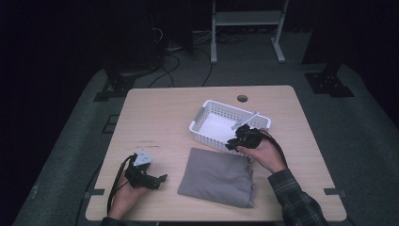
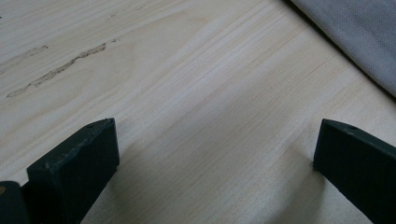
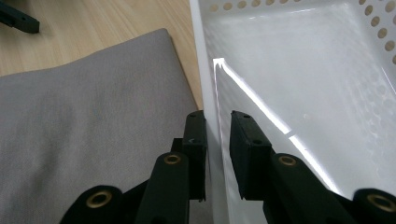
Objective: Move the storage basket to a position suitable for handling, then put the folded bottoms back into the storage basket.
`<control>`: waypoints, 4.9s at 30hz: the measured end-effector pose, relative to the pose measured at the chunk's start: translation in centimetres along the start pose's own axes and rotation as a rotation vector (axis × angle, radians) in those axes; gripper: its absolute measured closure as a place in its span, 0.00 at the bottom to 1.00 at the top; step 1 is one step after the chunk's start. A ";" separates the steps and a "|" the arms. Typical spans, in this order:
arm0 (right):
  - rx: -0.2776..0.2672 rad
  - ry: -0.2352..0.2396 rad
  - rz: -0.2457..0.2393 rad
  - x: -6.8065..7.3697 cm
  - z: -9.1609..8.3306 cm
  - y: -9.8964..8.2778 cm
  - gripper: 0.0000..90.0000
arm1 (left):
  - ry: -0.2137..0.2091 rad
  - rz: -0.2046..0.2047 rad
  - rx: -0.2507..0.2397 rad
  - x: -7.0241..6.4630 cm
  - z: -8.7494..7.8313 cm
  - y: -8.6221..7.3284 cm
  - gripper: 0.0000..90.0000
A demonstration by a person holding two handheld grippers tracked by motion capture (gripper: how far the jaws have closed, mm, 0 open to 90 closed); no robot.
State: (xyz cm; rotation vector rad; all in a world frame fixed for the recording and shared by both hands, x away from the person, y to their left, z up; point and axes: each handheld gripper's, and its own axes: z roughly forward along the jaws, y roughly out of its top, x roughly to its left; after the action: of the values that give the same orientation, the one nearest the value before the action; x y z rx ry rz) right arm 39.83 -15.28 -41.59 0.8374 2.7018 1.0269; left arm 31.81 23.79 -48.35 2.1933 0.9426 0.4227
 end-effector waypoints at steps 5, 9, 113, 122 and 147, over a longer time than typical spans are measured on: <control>0.004 0.013 0.002 0.0 0.0 0.1 0.89 | 0.001 -0.002 -0.001 0.0 0.0 0.0 0.00; -0.002 0.012 0.006 0.0 0.0 0.1 0.90 | 0.002 -0.006 -0.003 0.0 0.0 0.0 0.00; -0.144 -0.182 0.179 -0.4 -10.1 -8.3 0.39 | 0.001 -0.008 -0.004 0.0 0.0 0.0 0.00; -0.146 -0.122 0.114 1.0 -9.1 -7.4 0.27 | 0.001 -0.008 -0.004 0.0 0.0 0.0 0.00; -0.112 0.006 -0.020 5.4 -5.5 -5.6 0.12 | 0.001 -0.008 -0.003 0.0 0.0 0.0 0.00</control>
State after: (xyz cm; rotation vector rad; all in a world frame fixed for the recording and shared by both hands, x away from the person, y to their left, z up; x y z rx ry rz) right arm 31.13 -18.90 -40.66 0.7872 2.6241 1.1656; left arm 31.80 23.76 -48.37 2.1862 0.9501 0.4213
